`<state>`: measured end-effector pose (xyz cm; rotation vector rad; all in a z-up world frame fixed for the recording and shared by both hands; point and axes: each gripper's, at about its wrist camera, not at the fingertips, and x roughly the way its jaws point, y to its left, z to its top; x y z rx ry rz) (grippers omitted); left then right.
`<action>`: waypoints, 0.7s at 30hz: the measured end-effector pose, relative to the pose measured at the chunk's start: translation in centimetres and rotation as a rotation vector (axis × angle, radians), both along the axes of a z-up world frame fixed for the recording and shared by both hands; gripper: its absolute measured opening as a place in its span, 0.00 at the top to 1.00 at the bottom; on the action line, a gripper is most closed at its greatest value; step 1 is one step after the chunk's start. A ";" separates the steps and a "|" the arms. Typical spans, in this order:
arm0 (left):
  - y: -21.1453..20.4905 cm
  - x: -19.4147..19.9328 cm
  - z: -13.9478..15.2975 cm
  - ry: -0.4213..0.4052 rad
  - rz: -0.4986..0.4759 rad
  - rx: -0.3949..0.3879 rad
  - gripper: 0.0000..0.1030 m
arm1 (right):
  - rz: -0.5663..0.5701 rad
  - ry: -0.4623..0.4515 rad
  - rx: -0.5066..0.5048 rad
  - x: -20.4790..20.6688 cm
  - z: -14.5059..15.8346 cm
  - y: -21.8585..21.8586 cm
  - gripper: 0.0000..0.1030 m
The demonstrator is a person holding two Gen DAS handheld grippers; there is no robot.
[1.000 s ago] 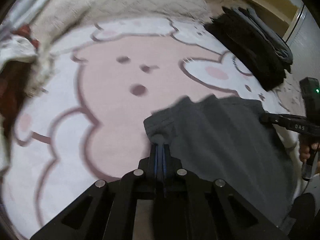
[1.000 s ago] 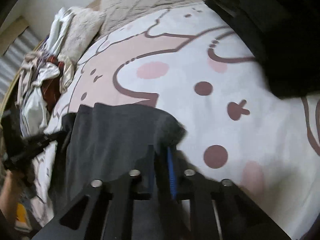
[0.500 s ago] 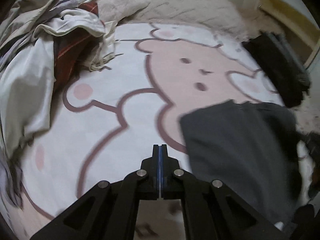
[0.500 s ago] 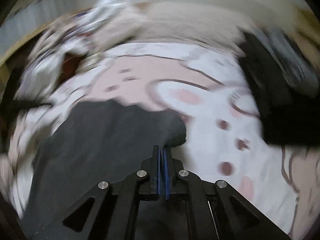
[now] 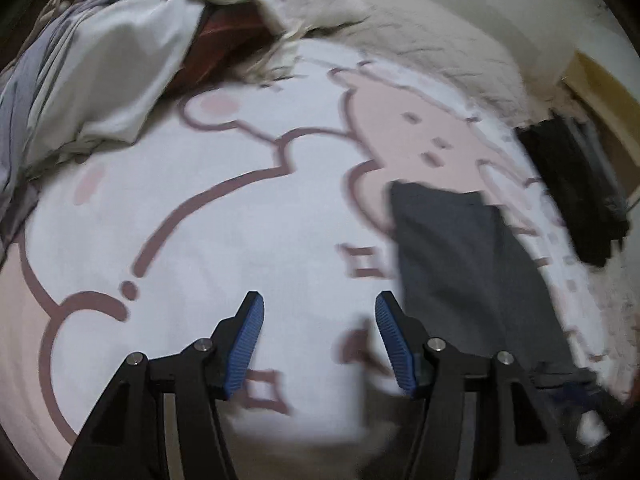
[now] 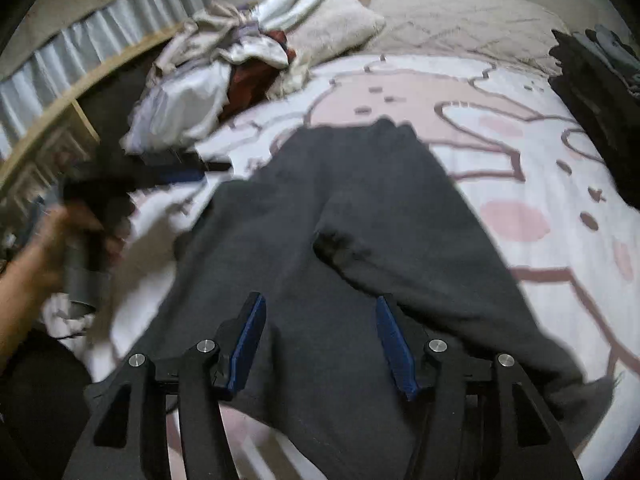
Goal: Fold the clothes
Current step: 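Smooth the laid garment with the right gripper while the left gripper releases it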
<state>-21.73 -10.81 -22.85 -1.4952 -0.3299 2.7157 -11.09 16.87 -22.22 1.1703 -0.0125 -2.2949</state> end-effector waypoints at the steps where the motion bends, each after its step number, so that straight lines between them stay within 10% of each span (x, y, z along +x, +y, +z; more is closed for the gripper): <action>1: -0.2 -0.2 -0.5 0.007 -0.006 -0.004 0.44 | 0.005 0.012 -0.001 -0.3 0.4 0.3 0.45; 8: 1.0 -0.6 -1.7 0.045 -0.081 -0.052 0.21 | 0.191 -0.003 0.092 -5.1 0.0 -1.2 0.61; 14: 0.9 -0.6 -2.0 0.054 -0.093 -0.043 0.16 | 0.371 -0.051 0.168 -5.6 -1.5 -3.8 0.93; 21: 0.9 -0.5 -2.0 0.056 -0.093 -0.038 0.16 | 0.024 0.085 0.262 -11.6 1.5 2.7 0.94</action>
